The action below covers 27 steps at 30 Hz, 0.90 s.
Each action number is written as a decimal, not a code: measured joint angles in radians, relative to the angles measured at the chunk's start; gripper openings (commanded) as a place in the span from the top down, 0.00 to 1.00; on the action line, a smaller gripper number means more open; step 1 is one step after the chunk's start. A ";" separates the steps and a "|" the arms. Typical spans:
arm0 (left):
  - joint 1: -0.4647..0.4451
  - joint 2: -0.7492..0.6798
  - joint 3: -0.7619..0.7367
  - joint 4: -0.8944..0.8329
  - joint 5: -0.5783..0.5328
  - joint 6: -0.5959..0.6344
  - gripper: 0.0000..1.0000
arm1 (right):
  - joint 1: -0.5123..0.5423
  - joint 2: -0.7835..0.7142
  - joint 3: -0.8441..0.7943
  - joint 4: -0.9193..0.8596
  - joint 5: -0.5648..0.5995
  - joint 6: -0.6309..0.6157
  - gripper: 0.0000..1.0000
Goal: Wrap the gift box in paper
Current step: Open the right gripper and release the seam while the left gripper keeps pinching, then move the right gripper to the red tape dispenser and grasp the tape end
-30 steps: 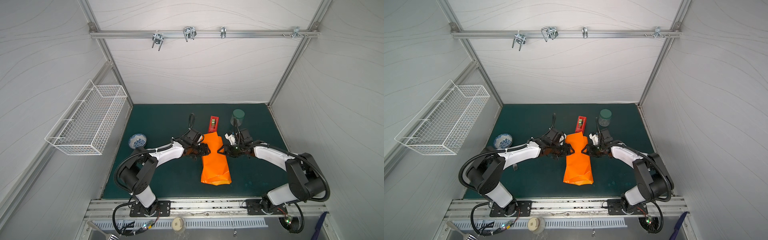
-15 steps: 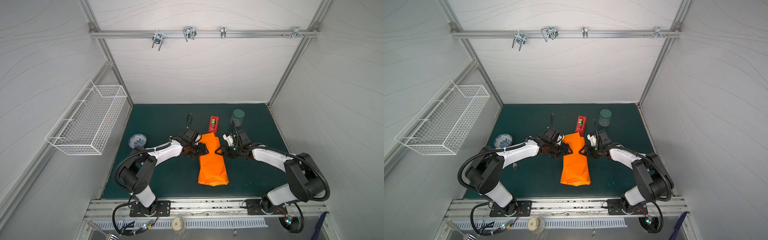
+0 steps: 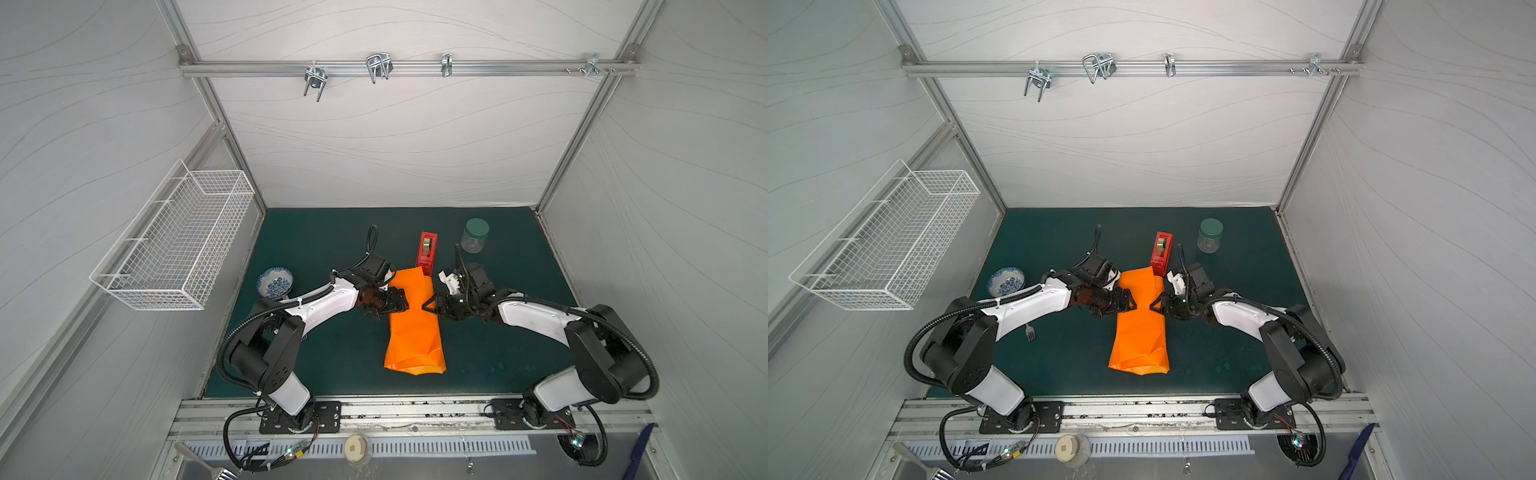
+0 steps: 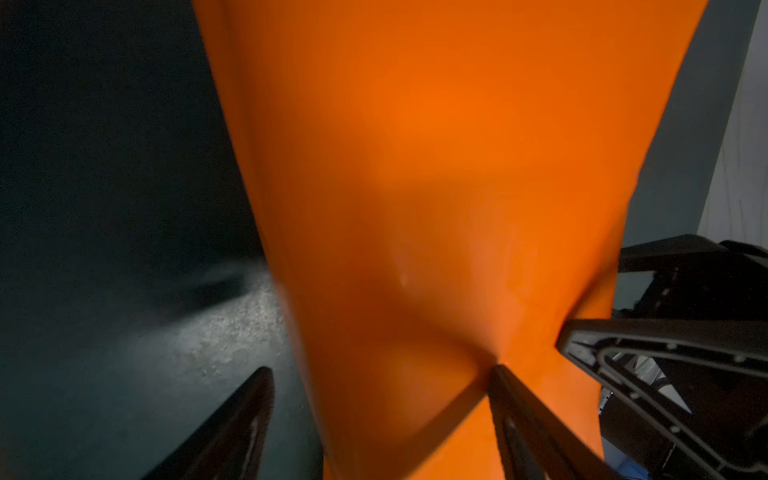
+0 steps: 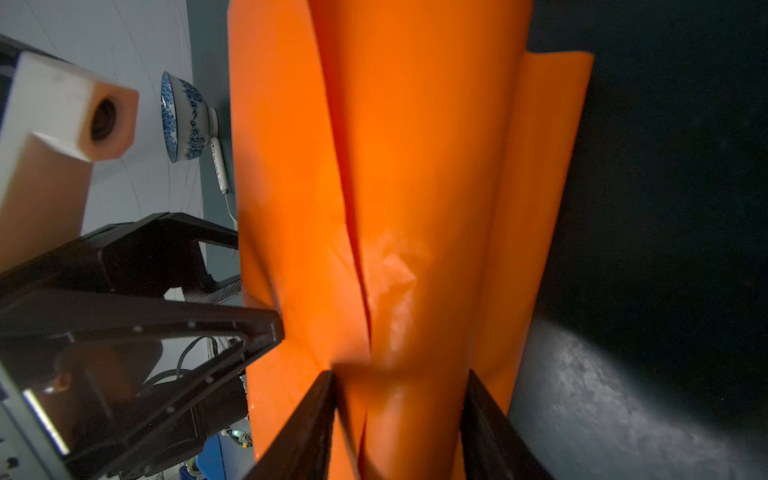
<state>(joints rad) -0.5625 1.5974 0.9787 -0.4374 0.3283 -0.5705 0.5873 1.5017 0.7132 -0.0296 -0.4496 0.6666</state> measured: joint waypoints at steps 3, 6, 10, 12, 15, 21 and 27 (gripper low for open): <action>0.002 0.002 0.000 -0.002 0.009 0.006 0.14 | 0.000 0.001 0.002 0.000 -0.001 -0.002 0.51; 0.002 0.013 0.005 -0.002 0.019 0.016 0.14 | -0.003 0.002 0.008 -0.006 0.000 -0.007 0.46; 0.003 0.027 0.015 -0.001 0.032 0.026 0.14 | -0.026 0.004 0.021 -0.042 -0.006 -0.028 0.38; 0.003 0.033 0.018 0.000 0.038 0.031 0.15 | -0.038 0.004 0.031 -0.075 -0.011 -0.042 0.35; 0.004 0.034 0.018 0.002 0.039 0.039 0.16 | -0.056 0.004 0.058 -0.138 -0.011 -0.069 0.30; 0.003 0.034 0.018 0.004 0.042 0.048 0.18 | -0.085 0.004 0.109 -0.218 -0.008 -0.118 0.24; 0.003 0.034 0.018 0.005 0.042 0.055 0.18 | -0.157 -0.009 0.157 -0.279 -0.007 -0.165 0.17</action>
<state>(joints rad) -0.5591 1.6310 0.9970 -0.4320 0.3702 -0.5156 0.4305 1.4925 0.8700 -0.3088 -0.4564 0.5014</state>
